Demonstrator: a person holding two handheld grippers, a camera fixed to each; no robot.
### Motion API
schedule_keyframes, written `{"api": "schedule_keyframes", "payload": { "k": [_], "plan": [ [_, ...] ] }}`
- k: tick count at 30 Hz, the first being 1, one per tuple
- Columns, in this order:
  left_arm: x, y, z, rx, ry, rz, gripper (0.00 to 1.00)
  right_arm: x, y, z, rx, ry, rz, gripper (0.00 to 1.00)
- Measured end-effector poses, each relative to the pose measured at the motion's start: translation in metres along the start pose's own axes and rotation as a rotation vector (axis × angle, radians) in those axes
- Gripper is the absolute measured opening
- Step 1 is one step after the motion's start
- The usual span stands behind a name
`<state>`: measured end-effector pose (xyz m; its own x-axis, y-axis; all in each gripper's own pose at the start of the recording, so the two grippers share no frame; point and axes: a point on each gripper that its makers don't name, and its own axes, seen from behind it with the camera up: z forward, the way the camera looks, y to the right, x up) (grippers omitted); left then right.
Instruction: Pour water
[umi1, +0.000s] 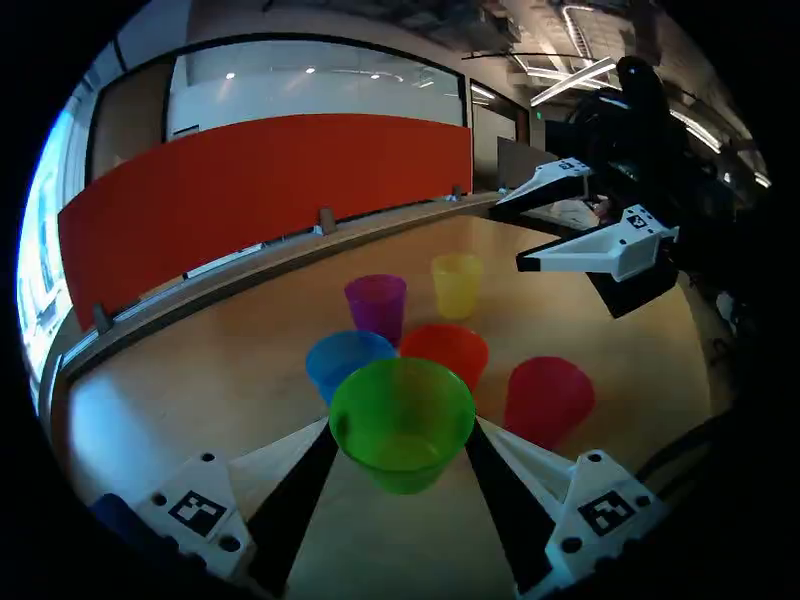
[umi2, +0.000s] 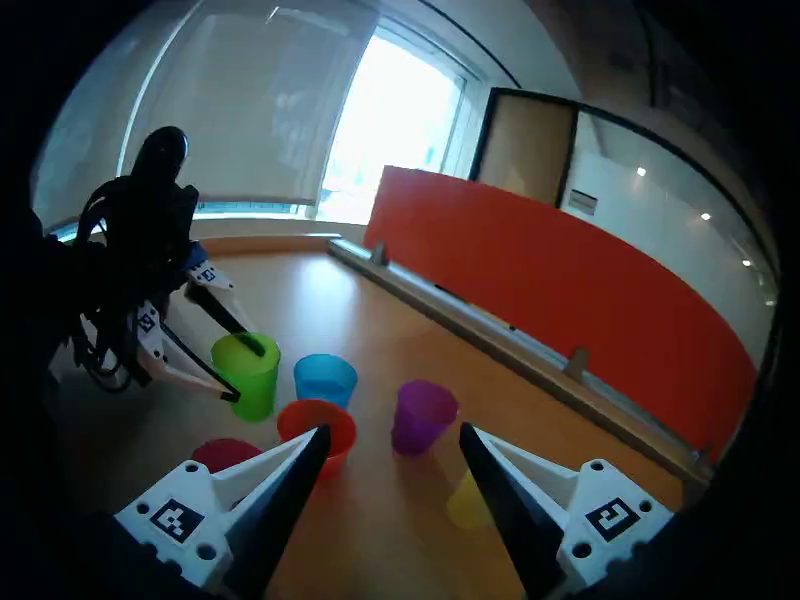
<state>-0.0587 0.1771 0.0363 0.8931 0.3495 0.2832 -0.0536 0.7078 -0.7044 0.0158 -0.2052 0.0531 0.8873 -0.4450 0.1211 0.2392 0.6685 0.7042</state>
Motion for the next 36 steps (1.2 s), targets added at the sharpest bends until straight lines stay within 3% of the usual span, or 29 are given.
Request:
{"api": "schedule_keyframes", "payload": {
  "k": [11,20,36],
  "plan": [
    [0.016,-0.007,-0.031,0.055,0.068,-0.021,0.86,0.009,-0.012,0.027,0.077,-0.026,-0.017,1.0],
    [0.023,-0.007,-0.059,0.097,0.109,-0.025,0.86,0.013,-0.027,0.06,0.183,-0.078,-0.028,1.0],
    [0.012,-0.007,-0.088,0.146,0.109,-0.052,0.86,0.003,-0.046,0.111,0.31,-0.211,-0.019,1.0]
  ]
}}
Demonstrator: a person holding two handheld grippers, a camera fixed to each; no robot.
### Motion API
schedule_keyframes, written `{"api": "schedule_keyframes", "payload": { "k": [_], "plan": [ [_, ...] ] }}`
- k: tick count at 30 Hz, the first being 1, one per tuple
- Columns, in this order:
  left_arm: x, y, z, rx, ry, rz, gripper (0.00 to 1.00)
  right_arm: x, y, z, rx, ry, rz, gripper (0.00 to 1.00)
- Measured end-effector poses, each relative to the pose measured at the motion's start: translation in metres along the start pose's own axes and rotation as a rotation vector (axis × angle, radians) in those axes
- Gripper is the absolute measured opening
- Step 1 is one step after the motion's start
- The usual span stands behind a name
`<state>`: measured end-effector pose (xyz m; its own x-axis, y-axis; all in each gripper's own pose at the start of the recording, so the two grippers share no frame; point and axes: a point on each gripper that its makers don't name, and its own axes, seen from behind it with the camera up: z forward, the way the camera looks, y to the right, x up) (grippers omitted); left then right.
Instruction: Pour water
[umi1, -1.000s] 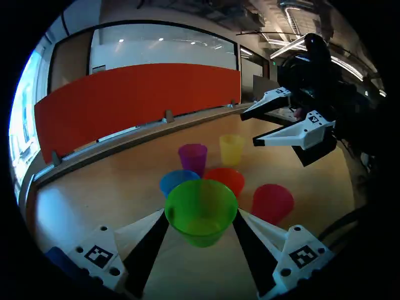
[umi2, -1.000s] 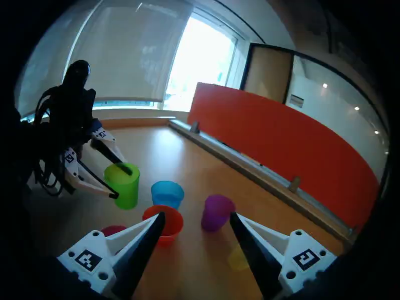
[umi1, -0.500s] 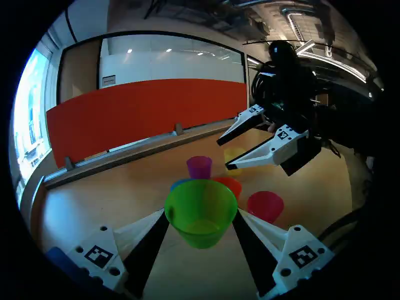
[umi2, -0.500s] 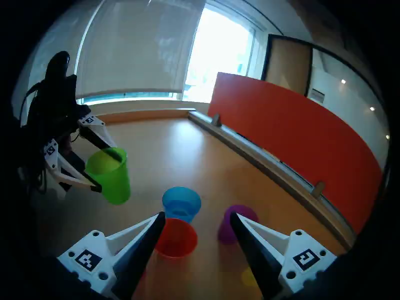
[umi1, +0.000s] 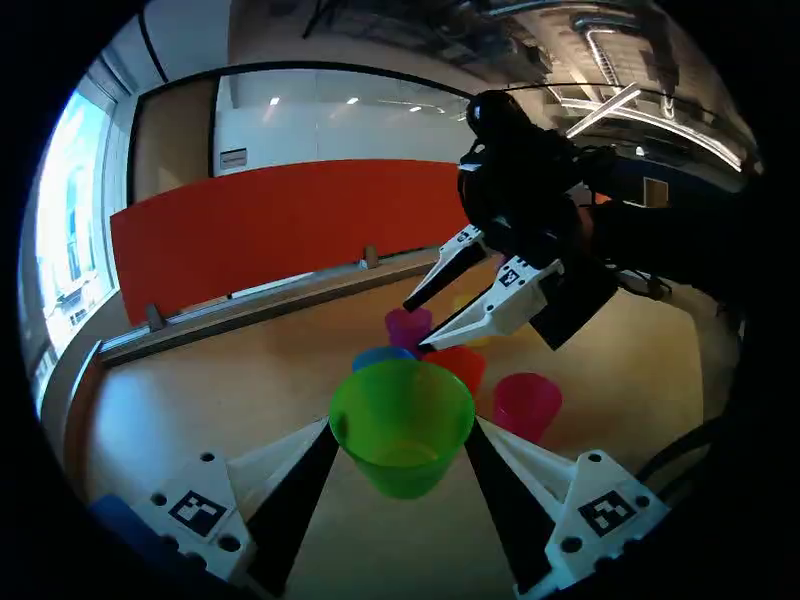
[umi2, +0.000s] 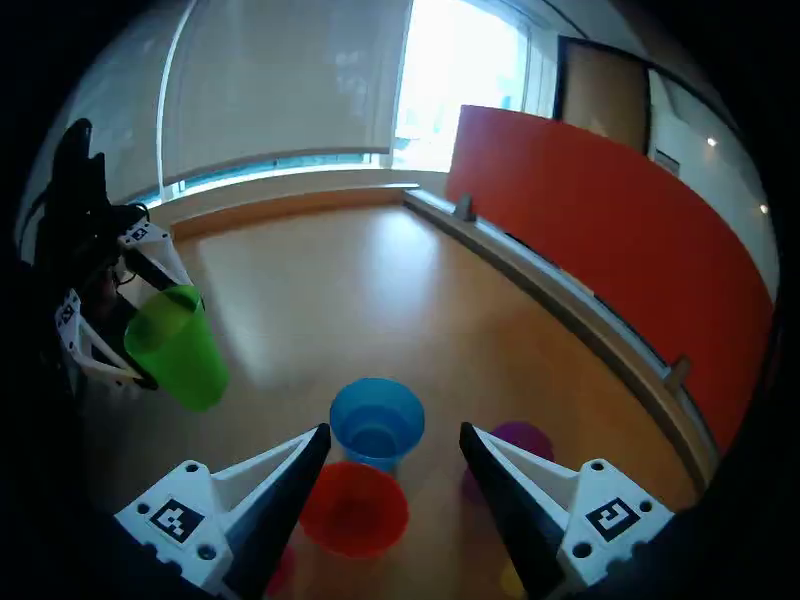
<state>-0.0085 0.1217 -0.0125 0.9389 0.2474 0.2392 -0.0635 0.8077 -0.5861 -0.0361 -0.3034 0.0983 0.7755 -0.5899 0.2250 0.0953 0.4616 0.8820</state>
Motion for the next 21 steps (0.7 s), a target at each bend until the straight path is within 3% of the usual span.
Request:
{"api": "schedule_keyframes", "payload": {
  "k": [11,21],
  "plan": [
    [-0.011,-0.005,-0.007,0.014,-0.004,-0.026,0.86,-0.003,-0.009,0.032,0.043,-0.078,-0.011,1.0],
    [-0.013,-0.009,-0.009,0.013,0.001,-0.037,0.86,-0.003,-0.014,0.046,0.06,-0.107,0.008,1.0]
  ]
}}
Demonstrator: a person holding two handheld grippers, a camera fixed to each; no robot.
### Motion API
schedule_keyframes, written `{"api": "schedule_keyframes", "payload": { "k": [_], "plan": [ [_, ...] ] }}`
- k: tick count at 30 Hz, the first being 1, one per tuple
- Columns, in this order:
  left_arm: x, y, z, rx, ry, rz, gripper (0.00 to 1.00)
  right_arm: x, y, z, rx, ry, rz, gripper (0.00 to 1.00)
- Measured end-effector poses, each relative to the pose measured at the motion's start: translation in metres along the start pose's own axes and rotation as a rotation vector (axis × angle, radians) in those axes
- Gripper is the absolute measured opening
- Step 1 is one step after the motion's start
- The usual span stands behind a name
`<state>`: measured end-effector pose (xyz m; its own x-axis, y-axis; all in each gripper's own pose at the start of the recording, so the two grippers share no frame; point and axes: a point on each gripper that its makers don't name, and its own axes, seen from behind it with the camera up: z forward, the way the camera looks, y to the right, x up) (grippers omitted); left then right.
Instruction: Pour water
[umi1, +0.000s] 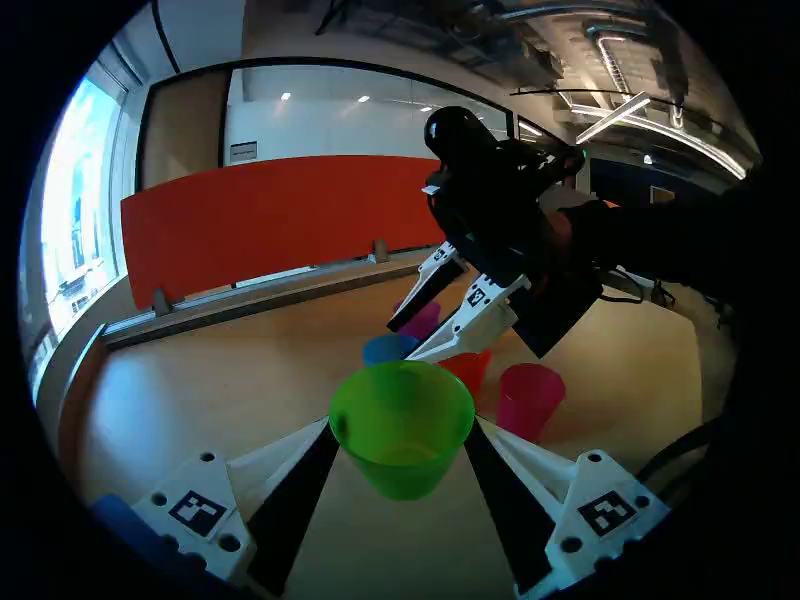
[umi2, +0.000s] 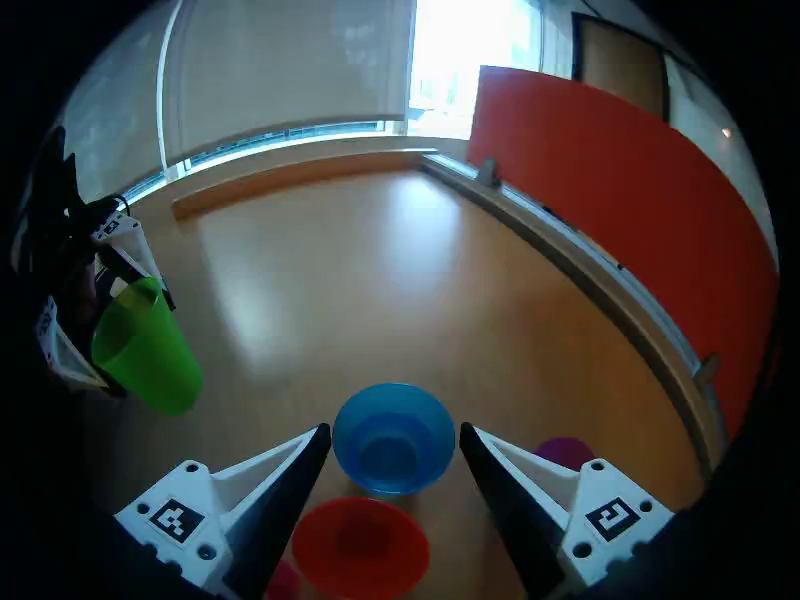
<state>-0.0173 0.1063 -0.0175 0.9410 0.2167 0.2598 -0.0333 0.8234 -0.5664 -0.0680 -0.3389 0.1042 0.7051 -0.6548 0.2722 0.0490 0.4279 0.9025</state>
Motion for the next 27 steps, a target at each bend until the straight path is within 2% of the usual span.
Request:
{"api": "schedule_keyframes", "payload": {
  "k": [22,27],
  "plan": [
    [-0.001,0.003,0.0,-0.006,0.007,-0.006,0.86,-0.013,-0.002,0.013,-0.011,-0.07,-0.001,1.0],
    [-0.001,0.003,0.001,-0.006,0.006,-0.009,0.86,-0.016,-0.001,0.015,-0.022,-0.072,0.005,0.94]
  ]
}}
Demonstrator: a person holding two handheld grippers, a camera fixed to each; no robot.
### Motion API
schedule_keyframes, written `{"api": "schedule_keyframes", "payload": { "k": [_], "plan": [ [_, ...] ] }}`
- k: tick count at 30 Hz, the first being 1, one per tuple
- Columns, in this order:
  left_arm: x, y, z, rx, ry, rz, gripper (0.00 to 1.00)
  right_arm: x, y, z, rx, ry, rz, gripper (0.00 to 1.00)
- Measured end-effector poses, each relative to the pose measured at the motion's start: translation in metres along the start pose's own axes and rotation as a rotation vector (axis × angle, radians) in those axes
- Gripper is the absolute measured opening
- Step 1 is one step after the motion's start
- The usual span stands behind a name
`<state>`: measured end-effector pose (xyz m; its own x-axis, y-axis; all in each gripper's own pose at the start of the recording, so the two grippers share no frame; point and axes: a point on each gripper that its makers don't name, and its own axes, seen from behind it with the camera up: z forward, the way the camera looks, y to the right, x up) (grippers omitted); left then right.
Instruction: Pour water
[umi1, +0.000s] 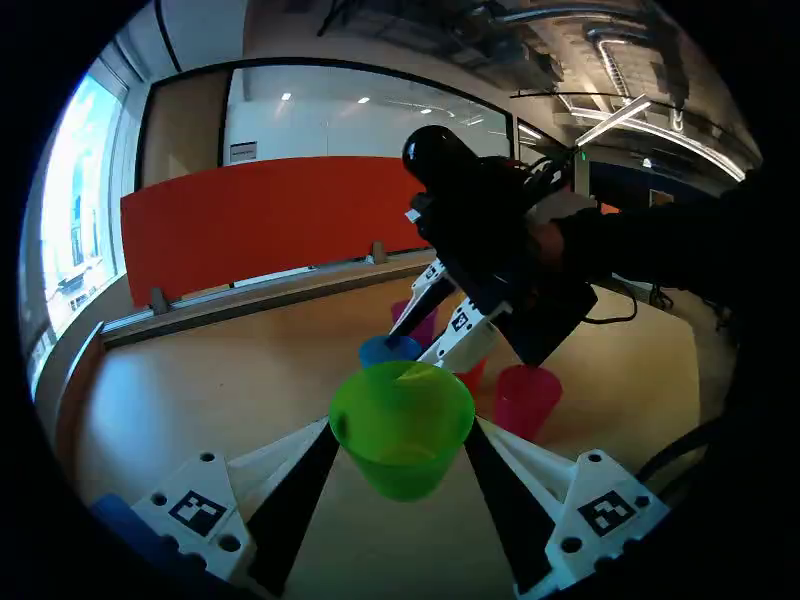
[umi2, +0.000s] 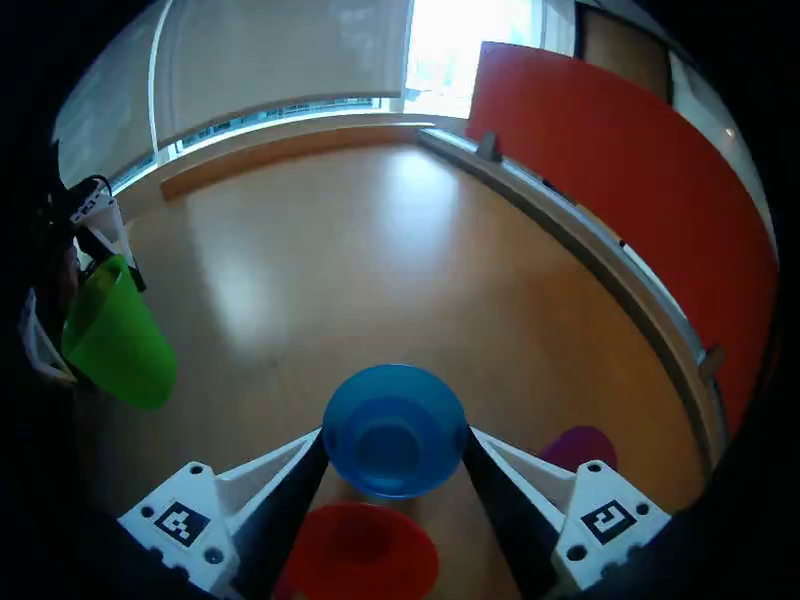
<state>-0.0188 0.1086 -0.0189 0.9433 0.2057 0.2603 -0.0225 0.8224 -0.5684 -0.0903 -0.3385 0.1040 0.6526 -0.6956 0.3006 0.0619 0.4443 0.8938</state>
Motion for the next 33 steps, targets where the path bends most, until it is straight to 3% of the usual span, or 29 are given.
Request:
{"api": "schedule_keyframes", "payload": {
  "k": [11,17,26,33],
  "plan": [
    [-0.001,-0.001,0.0,0.005,0.002,-0.007,0.86,0.0,-0.003,-0.001,0.006,0.046,0.04,0.93],
    [0.004,0.0,-0.003,0.01,0.01,0.0,0.86,0.012,-0.004,-0.015,-0.008,0.118,0.051,0.93],
    [0.016,0.009,-0.009,0.007,0.033,0.02,0.86,0.042,-0.009,-0.061,-0.055,0.284,0.062,0.92],
    [0.03,0.023,-0.015,-0.006,0.055,0.049,0.86,0.054,-0.021,-0.106,-0.104,0.405,0.081,0.92]
  ]
}}
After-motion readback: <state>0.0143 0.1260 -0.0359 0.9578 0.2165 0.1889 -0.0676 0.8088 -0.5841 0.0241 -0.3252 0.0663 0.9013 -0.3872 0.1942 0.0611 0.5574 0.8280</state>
